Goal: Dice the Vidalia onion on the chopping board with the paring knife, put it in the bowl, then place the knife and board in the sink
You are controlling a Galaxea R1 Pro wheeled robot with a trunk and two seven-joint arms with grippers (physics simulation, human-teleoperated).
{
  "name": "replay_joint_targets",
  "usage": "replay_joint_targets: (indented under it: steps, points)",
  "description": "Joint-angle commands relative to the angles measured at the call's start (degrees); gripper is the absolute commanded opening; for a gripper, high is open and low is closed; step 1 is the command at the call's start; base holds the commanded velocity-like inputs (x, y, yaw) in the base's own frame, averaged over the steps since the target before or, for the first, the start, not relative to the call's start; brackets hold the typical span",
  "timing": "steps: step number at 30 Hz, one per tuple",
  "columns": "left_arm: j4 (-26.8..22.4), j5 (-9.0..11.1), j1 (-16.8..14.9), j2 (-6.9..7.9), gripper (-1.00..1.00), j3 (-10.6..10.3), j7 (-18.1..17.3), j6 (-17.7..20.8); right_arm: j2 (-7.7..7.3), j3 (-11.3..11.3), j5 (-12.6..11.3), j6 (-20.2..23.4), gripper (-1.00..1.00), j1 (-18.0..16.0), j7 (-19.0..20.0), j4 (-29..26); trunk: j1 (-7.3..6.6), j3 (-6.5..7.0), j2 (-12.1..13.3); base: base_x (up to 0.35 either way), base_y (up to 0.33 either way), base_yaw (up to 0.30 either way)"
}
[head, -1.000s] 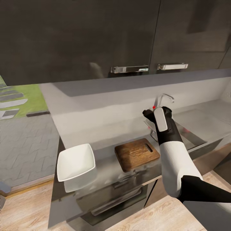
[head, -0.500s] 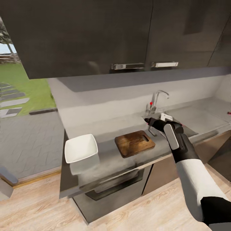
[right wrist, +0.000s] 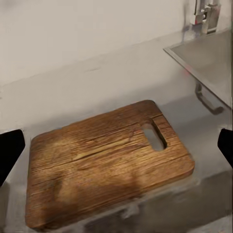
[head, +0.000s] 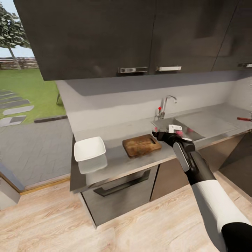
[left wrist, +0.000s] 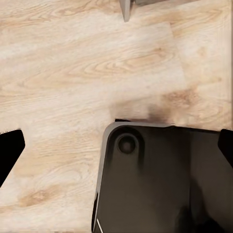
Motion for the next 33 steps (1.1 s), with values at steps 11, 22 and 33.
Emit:
replay_joint_targets:
  steps: [11, 22, 33]
  points:
    - [0.37, 0.37, 0.02, -0.03, 1.0, 0.05, -0.08, -2.48, 0.02, 2.71, -0.04, -0.81, 1.0, 0.89, -0.13, -0.17, 0.0, -0.11, -0.12, -0.297, -0.188, 0.0]
    - [0.39, 0.37, 0.02, -0.03, 1.0, 0.05, -0.08, -2.51, 0.02, 4.87, -0.03, -1.61, 1.0, 1.0, -0.13, -0.18, 0.0, -0.11, -0.12, -0.269, -0.227, 0.0]
    - [0.39, 0.37, 0.02, -0.03, 1.0, 0.05, -0.08, -2.5, 0.02, 5.6, -0.07, -1.64, 1.0, 1.0, -0.04, -0.05, 0.0, -0.11, -0.12, -0.102, -0.295, 0.0]
